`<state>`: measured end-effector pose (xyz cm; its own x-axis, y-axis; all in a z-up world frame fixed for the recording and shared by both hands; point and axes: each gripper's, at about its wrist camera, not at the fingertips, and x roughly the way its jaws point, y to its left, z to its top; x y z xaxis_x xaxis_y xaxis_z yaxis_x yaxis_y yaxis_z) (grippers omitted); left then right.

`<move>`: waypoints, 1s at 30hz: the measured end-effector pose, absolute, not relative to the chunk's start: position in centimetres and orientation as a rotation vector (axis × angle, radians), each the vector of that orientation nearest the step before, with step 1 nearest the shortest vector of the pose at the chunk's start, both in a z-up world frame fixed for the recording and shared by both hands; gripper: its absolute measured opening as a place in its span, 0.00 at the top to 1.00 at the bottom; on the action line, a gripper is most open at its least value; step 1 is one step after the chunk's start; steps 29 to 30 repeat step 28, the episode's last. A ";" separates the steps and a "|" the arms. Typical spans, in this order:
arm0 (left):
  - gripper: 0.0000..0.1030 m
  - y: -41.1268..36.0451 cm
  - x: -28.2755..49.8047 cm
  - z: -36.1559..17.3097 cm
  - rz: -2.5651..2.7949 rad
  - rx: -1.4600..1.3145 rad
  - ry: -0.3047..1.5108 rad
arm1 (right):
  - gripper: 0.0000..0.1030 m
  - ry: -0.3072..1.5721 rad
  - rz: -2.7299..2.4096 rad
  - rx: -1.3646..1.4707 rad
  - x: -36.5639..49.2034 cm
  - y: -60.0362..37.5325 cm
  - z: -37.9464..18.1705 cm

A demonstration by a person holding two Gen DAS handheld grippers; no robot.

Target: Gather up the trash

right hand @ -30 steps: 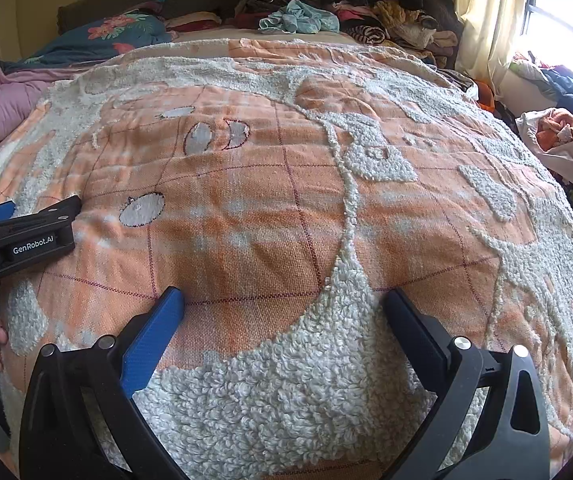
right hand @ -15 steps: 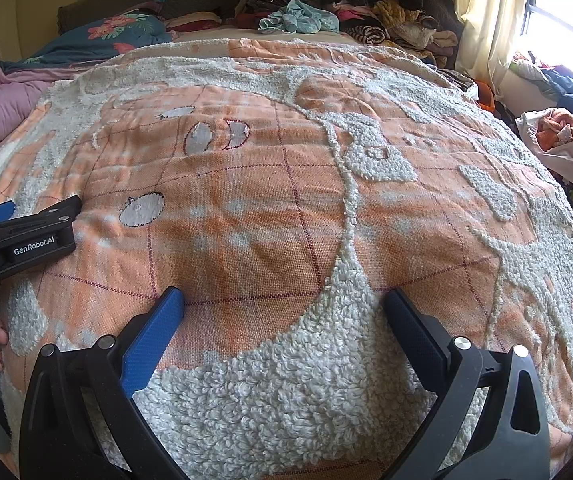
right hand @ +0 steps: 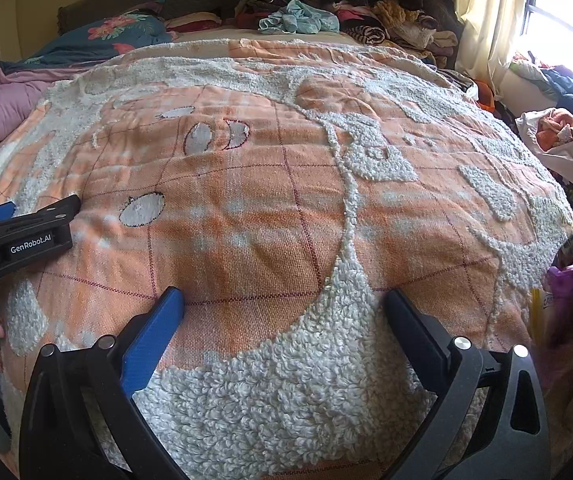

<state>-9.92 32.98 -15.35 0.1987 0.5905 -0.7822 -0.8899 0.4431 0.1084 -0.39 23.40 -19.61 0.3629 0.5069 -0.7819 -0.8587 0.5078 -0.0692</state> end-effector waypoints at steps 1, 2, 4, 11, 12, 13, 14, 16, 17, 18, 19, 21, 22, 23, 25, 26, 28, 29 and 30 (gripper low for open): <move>0.09 32.9 -9.9 -15.4 1.077 -0.413 0.867 | 0.05 0.781 0.932 -0.521 -0.4 23.6 -19.6; 0.09 32.9 -9.9 -15.4 1.077 -0.412 0.867 | 0.05 0.781 0.932 -0.522 -0.4 23.6 -19.6; 0.09 32.9 -9.9 -15.4 1.078 -0.410 0.869 | 0.05 0.780 0.931 -0.524 -0.5 24.1 -19.6; 0.09 32.9 -9.9 -15.3 1.080 -0.408 0.869 | 0.05 0.781 0.931 -0.523 -0.5 24.4 -19.7; 0.09 32.8 -9.9 -15.3 1.081 -0.407 0.869 | 0.05 0.780 0.931 -0.524 -0.5 24.6 -19.7; 0.09 32.8 -9.9 -15.3 1.080 -0.408 0.868 | 0.05 0.781 0.931 -0.523 -0.5 24.4 -19.7; 0.09 32.9 -9.8 -15.3 1.080 -0.409 0.869 | 0.05 0.781 0.932 -0.522 -0.5 24.4 -19.7; 0.09 32.8 -9.8 -15.3 1.081 -0.406 0.871 | 0.05 0.780 0.931 -0.524 -0.5 24.7 -19.7; 0.09 32.8 -9.8 -15.3 1.076 -0.407 0.870 | 0.05 0.781 0.931 -0.523 -0.4 24.4 -19.7; 0.09 32.9 -9.9 -15.3 1.074 -0.411 0.869 | 0.05 0.781 0.932 -0.522 -0.5 24.6 -19.7; 0.09 33.0 -9.9 -15.3 1.075 -0.412 0.869 | 0.05 0.781 0.932 -0.522 -0.5 24.6 -19.7; 0.09 32.8 -9.8 -15.3 1.084 -0.397 0.875 | 0.05 0.781 0.931 -0.523 -0.5 24.6 -19.7; 0.09 32.6 -9.7 -15.3 1.087 -0.394 0.877 | 0.05 0.781 0.931 -0.523 -0.5 24.6 -19.7; 0.09 32.7 -9.8 -15.3 1.086 -0.396 0.876 | 0.05 0.781 0.931 -0.523 -0.4 24.4 -19.7; 0.09 32.7 -9.8 -15.4 1.084 -0.403 0.875 | 0.05 0.781 0.932 -0.523 -0.4 24.4 -19.7; 0.09 32.7 -9.9 -15.4 1.086 -0.399 0.876 | 0.05 0.781 0.931 -0.523 -0.4 24.4 -19.8; 0.09 32.8 -9.9 -15.4 1.086 -0.398 0.877 | 0.05 0.781 0.931 -0.523 -0.5 24.6 -19.7; 0.09 32.8 -9.9 -15.4 1.086 -0.398 0.877 | 0.05 0.781 0.931 -0.523 -0.5 24.6 -19.7; 0.09 32.8 -9.9 -15.4 1.086 -0.398 0.877 | 0.05 0.781 0.931 -0.523 -0.5 24.6 -19.7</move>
